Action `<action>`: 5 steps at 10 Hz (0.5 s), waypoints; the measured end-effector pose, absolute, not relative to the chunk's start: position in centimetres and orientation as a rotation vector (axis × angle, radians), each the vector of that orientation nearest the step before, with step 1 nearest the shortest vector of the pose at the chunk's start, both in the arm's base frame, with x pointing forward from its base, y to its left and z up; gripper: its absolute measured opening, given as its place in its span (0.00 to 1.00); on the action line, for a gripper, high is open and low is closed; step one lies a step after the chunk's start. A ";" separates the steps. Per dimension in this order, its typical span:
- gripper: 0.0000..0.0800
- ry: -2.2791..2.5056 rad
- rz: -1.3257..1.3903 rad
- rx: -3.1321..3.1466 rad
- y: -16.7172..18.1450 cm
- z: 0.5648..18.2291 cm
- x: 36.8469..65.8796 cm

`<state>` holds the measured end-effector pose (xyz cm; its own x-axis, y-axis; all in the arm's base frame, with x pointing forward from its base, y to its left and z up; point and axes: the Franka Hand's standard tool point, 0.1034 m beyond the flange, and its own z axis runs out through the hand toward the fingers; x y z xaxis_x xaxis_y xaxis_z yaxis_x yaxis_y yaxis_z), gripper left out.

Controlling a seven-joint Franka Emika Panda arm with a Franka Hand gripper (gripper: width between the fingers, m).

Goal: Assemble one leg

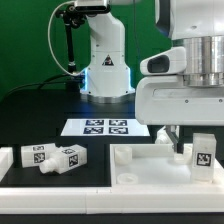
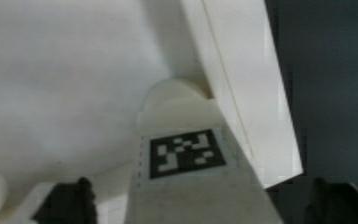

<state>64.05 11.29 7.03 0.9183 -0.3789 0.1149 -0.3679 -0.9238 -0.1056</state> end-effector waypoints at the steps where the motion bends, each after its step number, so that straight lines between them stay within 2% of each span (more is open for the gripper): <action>1: 0.48 0.587 -0.204 -2.996 11.3 7.0 64.1; 2: 0.36 0.754 -0.196 -2.949 11.3 7.0 64.1; 5: 0.36 1.436 -0.123 -2.667 11.2 7.2 63.9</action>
Offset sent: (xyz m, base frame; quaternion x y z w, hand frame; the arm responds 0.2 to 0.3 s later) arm 0.0032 -0.0145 0.0059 -0.0357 0.0121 0.3237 0.9454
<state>63.94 11.19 7.17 0.5493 -0.8354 0.0192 -0.8264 -0.5465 -0.1354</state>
